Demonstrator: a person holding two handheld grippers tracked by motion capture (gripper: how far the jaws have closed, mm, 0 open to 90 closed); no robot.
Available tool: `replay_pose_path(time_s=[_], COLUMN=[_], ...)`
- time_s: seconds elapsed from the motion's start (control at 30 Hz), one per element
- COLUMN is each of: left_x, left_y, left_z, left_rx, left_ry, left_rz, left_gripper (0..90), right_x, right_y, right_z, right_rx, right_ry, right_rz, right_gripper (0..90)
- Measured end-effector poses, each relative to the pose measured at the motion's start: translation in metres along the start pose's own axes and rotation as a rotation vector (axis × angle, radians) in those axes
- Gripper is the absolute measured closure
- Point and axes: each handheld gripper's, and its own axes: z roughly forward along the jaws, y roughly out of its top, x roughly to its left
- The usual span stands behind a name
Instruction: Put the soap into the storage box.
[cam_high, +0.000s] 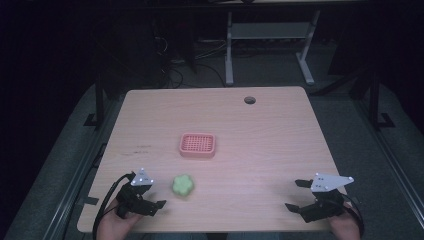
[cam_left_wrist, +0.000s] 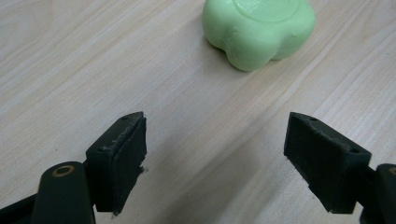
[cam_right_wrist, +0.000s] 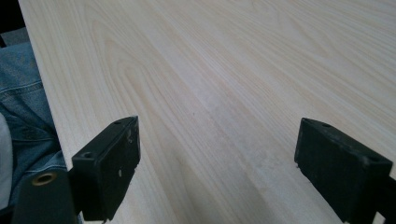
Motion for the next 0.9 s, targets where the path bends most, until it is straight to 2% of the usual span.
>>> replay_pose_path(time_s=[0.9], left_x=[-0.016], left_y=[0.011], left_z=[0.008], left_rx=[0.021], left_ry=[-0.014], left_rz=[0.029], left_gripper=[20.5], right_x=[0.0], right_y=[0.001], right_z=[-0.001], right_rx=[-0.005], right_ry=[0.0], right_rz=[-0.007], right_gripper=[13.8])
